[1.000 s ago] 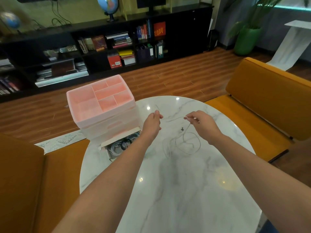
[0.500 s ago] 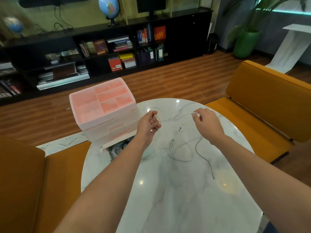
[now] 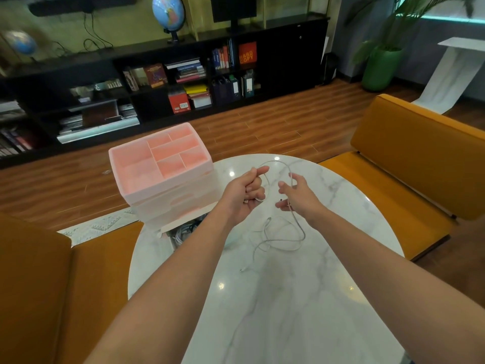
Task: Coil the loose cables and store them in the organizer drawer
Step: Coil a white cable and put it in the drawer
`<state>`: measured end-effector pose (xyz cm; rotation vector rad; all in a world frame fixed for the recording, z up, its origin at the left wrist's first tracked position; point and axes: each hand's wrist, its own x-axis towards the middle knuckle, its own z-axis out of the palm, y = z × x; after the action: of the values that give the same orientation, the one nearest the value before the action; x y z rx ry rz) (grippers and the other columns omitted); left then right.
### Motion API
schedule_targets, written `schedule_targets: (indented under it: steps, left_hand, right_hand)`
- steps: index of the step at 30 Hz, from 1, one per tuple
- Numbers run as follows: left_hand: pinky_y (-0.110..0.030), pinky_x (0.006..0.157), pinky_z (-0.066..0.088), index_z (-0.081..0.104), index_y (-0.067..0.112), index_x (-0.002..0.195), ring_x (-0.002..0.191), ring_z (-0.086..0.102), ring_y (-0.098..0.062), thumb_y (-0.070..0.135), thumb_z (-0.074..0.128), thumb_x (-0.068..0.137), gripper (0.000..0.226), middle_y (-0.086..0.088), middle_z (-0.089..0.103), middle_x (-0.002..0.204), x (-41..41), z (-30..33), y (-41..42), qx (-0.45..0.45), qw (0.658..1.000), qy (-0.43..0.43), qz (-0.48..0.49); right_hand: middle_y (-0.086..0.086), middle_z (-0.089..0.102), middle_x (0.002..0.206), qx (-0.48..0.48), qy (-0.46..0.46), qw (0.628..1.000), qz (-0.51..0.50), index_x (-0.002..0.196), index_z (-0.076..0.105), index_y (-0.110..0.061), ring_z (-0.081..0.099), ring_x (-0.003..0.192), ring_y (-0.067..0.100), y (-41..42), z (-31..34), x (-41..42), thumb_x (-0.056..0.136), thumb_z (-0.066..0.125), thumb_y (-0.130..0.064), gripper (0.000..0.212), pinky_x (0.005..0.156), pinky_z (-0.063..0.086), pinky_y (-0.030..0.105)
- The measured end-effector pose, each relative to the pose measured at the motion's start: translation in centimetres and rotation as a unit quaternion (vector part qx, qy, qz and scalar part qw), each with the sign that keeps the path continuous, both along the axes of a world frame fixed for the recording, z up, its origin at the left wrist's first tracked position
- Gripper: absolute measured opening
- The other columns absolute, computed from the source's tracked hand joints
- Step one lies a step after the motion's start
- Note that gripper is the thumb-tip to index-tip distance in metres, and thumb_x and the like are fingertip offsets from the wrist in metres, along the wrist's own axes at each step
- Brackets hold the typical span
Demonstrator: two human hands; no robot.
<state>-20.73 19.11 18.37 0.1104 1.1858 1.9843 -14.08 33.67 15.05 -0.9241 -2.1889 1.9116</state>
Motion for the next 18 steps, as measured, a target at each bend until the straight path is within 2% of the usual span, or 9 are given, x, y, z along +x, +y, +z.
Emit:
schedule_targets:
  steps: [3, 4, 6, 8, 10, 12, 14, 18]
  left_hand:
    - [-0.019, 0.067, 0.048, 0.059, 0.01, 0.127, 0.041, 0.028, -0.007, 0.026, 0.037, 0.106, 0.034, 0.004, 0.037, 0.056, -0.2, -0.2, 0.0, -0.005, 1.0, 0.021, 0.007]
    - [-0.022, 0.075, 0.05, 0.059, 0.012, 0.128, 0.042, 0.032, -0.007, 0.027, 0.037, 0.106, 0.035, 0.004, 0.043, 0.059, -0.4, -0.3, 0.0, -0.004, 0.999, 0.029, 0.018]
    - [-0.027, 0.089, 0.05, 0.06, 0.014, 0.128, 0.046, 0.036, -0.007, 0.028, 0.039, 0.105, 0.034, 0.004, 0.06, 0.071, -0.6, -0.4, 0.0, 0.004, 0.998, 0.04, 0.045]
    - [-0.03, 0.097, 0.049, 0.058, 0.015, 0.131, 0.049, 0.041, -0.007, 0.03, 0.039, 0.105, 0.035, 0.005, 0.072, 0.093, -0.8, -0.3, 0.1, -0.001, 0.996, 0.06, 0.062]
    - [-0.032, 0.102, 0.048, 0.053, 0.015, 0.135, 0.059, 0.053, -0.006, 0.033, 0.04, 0.104, 0.038, 0.005, 0.072, 0.113, -0.8, 0.0, 0.3, -0.011, 0.994, 0.076, 0.074]
    - [-0.033, 0.105, 0.047, 0.048, 0.013, 0.138, 0.085, 0.069, -0.01, 0.035, 0.039, 0.104, 0.042, 0.005, 0.07, 0.119, -0.6, 0.2, 0.4, -0.008, 0.993, 0.083, 0.084]
    - [-0.036, 0.108, 0.043, 0.041, 0.011, 0.14, 0.104, 0.069, -0.017, 0.036, 0.037, 0.104, 0.044, 0.003, 0.068, 0.123, -0.5, 0.4, 0.6, 0.004, 0.992, 0.085, 0.089]
    - [-0.04, 0.112, 0.038, 0.032, 0.011, 0.145, 0.106, 0.069, -0.019, 0.035, 0.034, 0.105, 0.046, 0.004, 0.067, 0.126, -0.5, 0.1, 0.6, -0.023, 0.987, 0.125, 0.095]
  right_hand:
    - [0.001, 0.056, 0.097, 0.083, 0.02, 0.996, -0.015, 0.139, 0.037, -0.023, 0.054, 0.068, 0.011, -0.5, -0.1, 0.2, 0.104, 0.037, -0.03, 0.035, 0.06, 0.046, 0.026]
    - [-0.001, 0.056, 0.094, 0.129, 0.016, 0.991, 0.0, 0.133, 0.044, -0.022, 0.052, 0.07, 0.011, -0.6, -0.2, 0.3, 0.105, 0.034, -0.03, 0.031, 0.061, 0.043, 0.025]
    - [0.0, 0.061, 0.103, 0.205, -0.004, 0.978, 0.041, 0.124, 0.053, -0.02, 0.055, 0.084, 0.015, -0.8, -0.6, 0.6, 0.105, 0.03, -0.035, 0.034, 0.072, 0.046, 0.031]
    - [0.003, 0.064, 0.109, 0.249, -0.037, 0.965, 0.078, 0.121, 0.055, -0.019, 0.057, 0.094, 0.019, -1.4, -0.5, 1.0, 0.104, 0.026, -0.045, 0.043, 0.083, 0.048, 0.038]
    - [0.003, 0.062, 0.101, 0.266, -0.058, 0.957, 0.1, 0.122, 0.048, -0.018, 0.058, 0.09, 0.02, -2.2, -0.3, 1.3, 0.103, 0.025, -0.048, 0.042, 0.081, 0.05, 0.04]
    - [0.002, 0.059, 0.086, 0.258, -0.066, 0.957, 0.117, 0.116, 0.04, -0.018, 0.057, 0.078, 0.02, -2.8, 0.0, 1.5, 0.103, 0.026, -0.044, 0.032, 0.067, 0.046, 0.037]
    - [0.003, 0.056, 0.079, 0.263, -0.067, 0.95, 0.151, 0.107, 0.039, -0.017, 0.054, 0.072, 0.021, -3.4, 0.1, 1.7, 0.104, 0.028, -0.04, 0.026, 0.062, 0.041, 0.037]
    - [-0.001, 0.056, 0.076, 0.29, -0.047, 0.941, 0.171, 0.101, 0.052, -0.019, 0.052, 0.069, 0.019, -3.6, 0.7, 2.2, 0.101, 0.039, -0.043, 0.027, 0.061, 0.039, 0.034]
